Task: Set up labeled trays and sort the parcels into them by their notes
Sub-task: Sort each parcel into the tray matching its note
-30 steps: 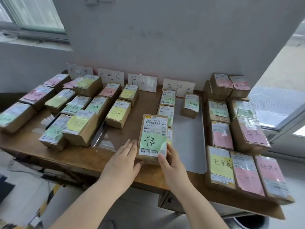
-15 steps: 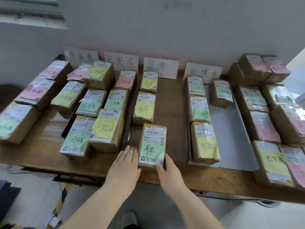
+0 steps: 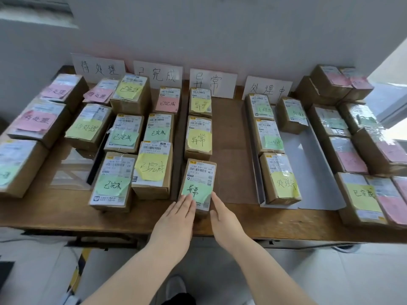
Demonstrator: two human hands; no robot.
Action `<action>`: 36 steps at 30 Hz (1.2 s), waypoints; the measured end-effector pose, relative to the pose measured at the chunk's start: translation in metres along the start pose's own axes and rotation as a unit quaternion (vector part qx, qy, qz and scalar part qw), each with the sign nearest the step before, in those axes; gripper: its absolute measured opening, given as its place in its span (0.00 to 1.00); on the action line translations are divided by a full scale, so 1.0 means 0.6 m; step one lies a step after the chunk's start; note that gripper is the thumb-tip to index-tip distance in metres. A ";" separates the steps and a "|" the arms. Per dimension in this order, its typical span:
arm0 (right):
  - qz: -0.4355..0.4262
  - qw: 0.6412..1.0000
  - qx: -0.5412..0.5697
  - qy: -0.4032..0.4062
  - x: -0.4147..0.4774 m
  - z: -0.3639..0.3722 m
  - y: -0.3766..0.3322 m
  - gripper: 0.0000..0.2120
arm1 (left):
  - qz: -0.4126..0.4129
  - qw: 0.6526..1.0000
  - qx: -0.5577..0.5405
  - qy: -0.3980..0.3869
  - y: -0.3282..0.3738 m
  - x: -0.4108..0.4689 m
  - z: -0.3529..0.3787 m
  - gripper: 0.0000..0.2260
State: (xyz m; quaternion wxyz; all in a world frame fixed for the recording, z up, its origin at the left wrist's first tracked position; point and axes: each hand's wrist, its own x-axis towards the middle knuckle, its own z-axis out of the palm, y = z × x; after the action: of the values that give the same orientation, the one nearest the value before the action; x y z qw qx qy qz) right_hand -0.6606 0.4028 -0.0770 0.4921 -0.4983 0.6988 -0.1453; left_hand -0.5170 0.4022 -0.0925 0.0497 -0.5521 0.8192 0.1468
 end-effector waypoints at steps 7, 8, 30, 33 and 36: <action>-0.013 0.999 -0.041 -0.002 0.026 -0.007 -0.013 0.28 | -0.004 1.000 0.008 -0.010 0.003 0.018 -0.003 0.28; -0.017 0.999 -0.046 -0.004 0.030 -0.008 -0.014 0.28 | -0.006 1.000 0.008 -0.012 0.004 0.021 -0.005 0.27; -0.126 0.966 -0.170 0.149 -0.110 -0.186 0.036 0.29 | 0.062 0.992 -0.010 0.109 0.163 0.028 -0.110 0.25; -0.121 0.965 -0.157 0.170 -0.160 -0.242 0.092 0.29 | 0.093 0.986 -0.010 0.135 0.237 0.019 -0.117 0.26; -0.101 0.967 -0.132 0.195 -0.209 -0.298 0.164 0.30 | 0.115 0.985 -0.012 0.127 0.320 0.008 -0.112 0.29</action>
State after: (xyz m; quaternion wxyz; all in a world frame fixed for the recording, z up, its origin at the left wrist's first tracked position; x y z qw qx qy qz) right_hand -0.8616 0.5019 0.0077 0.2593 -0.5888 0.7402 -0.1954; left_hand -0.6897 0.4449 0.0059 -0.0788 -0.4690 0.8750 0.0902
